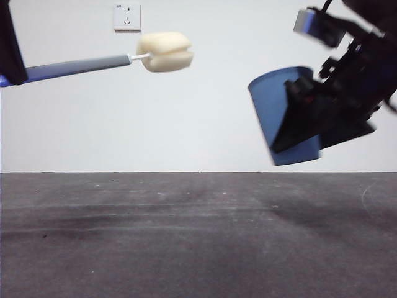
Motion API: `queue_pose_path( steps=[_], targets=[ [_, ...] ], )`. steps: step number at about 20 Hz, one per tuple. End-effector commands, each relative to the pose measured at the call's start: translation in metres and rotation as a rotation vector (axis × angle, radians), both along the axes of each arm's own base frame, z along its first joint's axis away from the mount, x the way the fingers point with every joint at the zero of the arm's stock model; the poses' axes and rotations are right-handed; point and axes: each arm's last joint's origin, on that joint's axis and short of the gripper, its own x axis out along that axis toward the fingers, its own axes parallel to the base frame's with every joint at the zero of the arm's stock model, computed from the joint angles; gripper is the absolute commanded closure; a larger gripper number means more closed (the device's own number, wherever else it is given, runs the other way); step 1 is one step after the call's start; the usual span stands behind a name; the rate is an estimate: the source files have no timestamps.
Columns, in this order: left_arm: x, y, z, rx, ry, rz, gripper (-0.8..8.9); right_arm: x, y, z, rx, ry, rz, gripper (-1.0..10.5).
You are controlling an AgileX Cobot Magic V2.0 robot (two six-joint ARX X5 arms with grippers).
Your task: Pick up the cup brush,pick up the cup,insert the brush into the cup,clean the cup,put the cup brush back,put the cup back to the fixed position on the table
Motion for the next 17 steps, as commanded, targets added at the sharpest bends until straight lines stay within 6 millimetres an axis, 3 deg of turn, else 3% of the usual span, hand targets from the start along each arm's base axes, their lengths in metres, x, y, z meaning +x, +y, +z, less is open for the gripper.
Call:
queue_pose_path(
  steps=[1,8,17],
  targets=[
    [-0.002,0.002,-0.001,0.06,-0.005,-0.075,8.22,-0.006,-0.001,0.008,-0.139,0.0,0.022,9.6],
    [-0.007,0.004,-0.005,0.162,0.023,-0.189,8.22,-0.02,0.001,0.018,-0.594,0.035,0.107,9.6],
    [-0.011,-0.013,-0.018,0.263,0.112,-0.355,8.22,-0.023,0.017,0.042,-1.071,-0.18,0.286,9.6]
  ],
)
